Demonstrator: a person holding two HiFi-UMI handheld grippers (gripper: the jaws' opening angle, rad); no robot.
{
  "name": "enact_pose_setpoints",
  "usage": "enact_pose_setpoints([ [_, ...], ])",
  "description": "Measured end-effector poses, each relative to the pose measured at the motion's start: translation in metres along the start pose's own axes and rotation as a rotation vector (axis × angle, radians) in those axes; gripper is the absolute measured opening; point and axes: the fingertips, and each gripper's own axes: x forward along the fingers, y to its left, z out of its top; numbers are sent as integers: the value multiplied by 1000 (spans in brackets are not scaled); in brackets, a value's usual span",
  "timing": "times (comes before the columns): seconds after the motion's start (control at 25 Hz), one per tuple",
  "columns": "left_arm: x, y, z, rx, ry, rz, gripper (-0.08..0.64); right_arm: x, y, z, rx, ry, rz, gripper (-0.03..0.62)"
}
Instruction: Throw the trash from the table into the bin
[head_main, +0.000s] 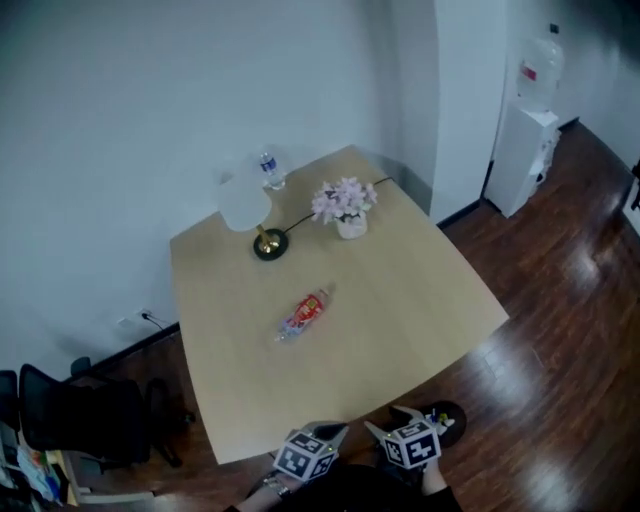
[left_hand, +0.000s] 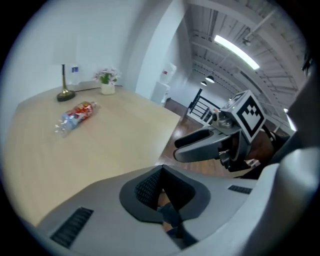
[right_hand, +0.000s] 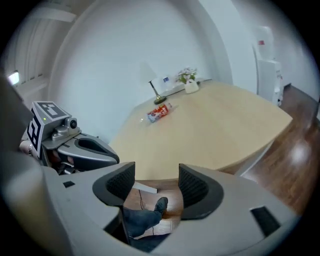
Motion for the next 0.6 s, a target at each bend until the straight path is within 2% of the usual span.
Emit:
enact_pose_setpoints([
  [0.08,-13,22,6,-56,-54,45,2,9,11,19,-81,27,14,282],
  [0.2,-39,52,7,-131,-121,84,3,25,38,29,-132,46,21,282],
  [0.36,-65,83,3,-159,-173,136,5,39,64,37,-171,61,5,282],
  [0.6,-85,110,-7,-184,-211,133,5,53,86,40,-201,86,-41,282],
])
